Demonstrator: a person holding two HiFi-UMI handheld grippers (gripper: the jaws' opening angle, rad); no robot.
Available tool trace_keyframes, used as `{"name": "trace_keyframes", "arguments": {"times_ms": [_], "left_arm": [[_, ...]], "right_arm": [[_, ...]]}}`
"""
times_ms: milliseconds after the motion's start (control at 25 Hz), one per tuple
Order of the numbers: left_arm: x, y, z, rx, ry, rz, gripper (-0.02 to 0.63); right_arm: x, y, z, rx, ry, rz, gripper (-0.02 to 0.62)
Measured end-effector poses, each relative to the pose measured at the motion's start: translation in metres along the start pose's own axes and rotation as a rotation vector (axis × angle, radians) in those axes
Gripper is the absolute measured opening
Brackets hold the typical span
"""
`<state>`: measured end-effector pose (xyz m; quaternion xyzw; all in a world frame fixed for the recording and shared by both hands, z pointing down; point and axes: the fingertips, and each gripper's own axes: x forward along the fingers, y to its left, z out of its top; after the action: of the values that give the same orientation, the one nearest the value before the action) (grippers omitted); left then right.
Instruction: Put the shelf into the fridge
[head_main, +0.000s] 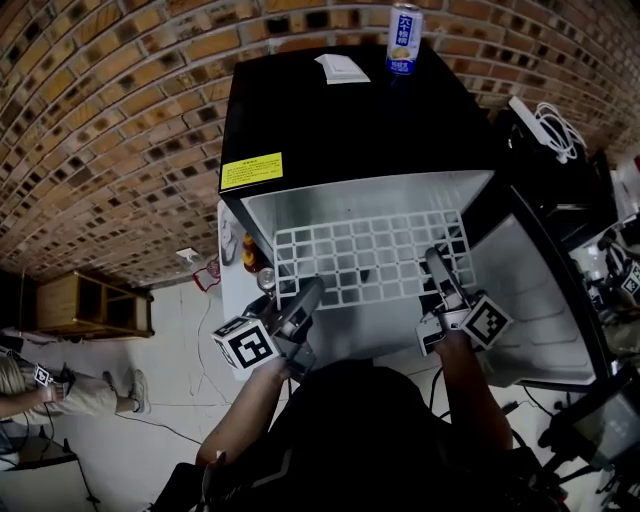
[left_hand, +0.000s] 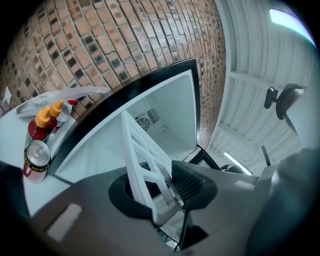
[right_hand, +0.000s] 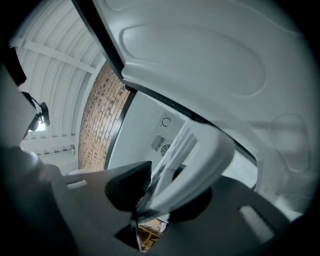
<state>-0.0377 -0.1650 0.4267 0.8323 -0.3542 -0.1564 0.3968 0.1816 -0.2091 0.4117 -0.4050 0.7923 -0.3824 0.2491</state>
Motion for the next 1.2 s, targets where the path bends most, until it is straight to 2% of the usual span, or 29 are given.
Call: {"name": "trace_keyframes", "arguments": {"times_ms": [120, 360, 560, 840, 1200], "left_arm": [[0.002, 0.0, 0.0, -0.015, -0.009, -0.027, 0.11], [0.003, 0.004, -0.001, -0.032, -0.019, -0.019, 0.109], [0.003, 0.004, 0.003, -0.023, -0.018, 0.021, 0.109], [0.001, 0.003, 0.004, -0.039, -0.015, 0.038, 0.106], [0.001, 0.005, 0.0, -0.057, -0.037, 0.007, 0.104]], "right_arm": [[0.0, 0.0, 0.001, 0.001, -0.001, -0.002, 0.11], [0.002, -0.006, 0.001, 0.01, 0.001, -0.016, 0.11], [0.003, -0.007, 0.002, 0.032, -0.008, -0.032, 0.104], [0.004, -0.005, 0.001, 0.051, -0.007, -0.027, 0.098], [0.001, -0.014, -0.006, 0.091, -0.009, -0.043, 0.095]]}}
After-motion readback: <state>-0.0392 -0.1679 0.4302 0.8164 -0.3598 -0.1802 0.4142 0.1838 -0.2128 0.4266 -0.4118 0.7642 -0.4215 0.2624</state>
